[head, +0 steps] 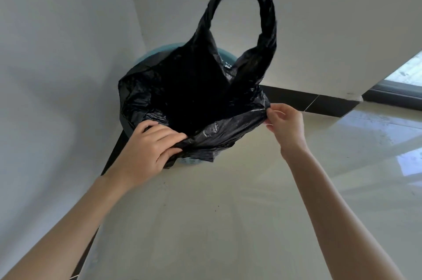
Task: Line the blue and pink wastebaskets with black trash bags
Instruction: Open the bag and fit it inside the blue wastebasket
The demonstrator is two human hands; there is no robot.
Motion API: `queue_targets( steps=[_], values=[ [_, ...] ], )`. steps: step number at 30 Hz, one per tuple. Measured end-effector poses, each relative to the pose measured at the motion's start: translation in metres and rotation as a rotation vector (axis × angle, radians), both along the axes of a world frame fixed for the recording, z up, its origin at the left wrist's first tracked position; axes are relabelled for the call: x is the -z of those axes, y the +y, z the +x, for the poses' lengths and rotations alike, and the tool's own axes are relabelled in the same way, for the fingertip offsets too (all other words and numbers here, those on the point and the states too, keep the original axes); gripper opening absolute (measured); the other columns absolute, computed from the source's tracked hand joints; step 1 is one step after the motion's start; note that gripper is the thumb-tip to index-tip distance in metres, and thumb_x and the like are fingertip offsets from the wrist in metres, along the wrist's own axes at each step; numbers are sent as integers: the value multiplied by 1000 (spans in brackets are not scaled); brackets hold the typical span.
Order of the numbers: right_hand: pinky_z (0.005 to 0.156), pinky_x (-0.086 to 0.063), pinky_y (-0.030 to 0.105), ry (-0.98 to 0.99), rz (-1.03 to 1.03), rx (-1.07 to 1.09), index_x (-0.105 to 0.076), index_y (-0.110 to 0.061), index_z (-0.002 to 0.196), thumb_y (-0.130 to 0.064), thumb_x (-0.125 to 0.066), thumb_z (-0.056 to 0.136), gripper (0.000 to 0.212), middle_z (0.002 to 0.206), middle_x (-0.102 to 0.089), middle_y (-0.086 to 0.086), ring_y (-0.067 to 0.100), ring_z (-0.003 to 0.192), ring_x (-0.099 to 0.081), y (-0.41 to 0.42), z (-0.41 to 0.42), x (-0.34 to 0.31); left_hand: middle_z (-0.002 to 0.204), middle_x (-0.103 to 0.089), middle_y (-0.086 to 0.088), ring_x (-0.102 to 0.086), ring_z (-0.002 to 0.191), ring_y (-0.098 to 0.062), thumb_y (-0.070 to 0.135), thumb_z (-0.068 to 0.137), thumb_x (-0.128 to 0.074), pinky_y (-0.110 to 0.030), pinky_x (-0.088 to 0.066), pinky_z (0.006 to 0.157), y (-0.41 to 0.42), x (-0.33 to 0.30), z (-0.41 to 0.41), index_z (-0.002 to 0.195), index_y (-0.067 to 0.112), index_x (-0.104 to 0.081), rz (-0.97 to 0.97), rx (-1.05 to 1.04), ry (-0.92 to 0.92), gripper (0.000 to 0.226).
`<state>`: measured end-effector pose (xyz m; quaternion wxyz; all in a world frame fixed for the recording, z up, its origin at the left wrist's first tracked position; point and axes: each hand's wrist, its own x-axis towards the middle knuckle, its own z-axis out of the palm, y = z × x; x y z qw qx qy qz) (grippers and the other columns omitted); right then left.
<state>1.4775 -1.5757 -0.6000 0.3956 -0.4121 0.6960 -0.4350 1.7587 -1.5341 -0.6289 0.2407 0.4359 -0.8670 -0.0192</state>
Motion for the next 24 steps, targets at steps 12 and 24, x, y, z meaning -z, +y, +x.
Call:
queue_targets(
  steps=[12, 24],
  values=[
    [114, -29, 40, 1196, -560, -867, -51, -7, 126, -41, -57, 84, 55, 129, -58, 9, 26, 129, -45, 8, 2, 15, 97, -66, 1, -61, 88, -17, 28, 81, -57, -33, -48, 71, 5, -3, -65, 122, 10, -54, -82, -39, -175, 45],
    [101, -43, 32, 1288, -926, -872, -67, -8, 101, -5, -53, 88, 19, 102, -70, 7, 24, 104, -63, 8, 10, 12, 86, -65, -1, -49, 91, -14, -6, 71, -28, -34, -22, 104, -3, 9, 15, 99, 21, -51, -86, -86, -78, 44]
  ],
)
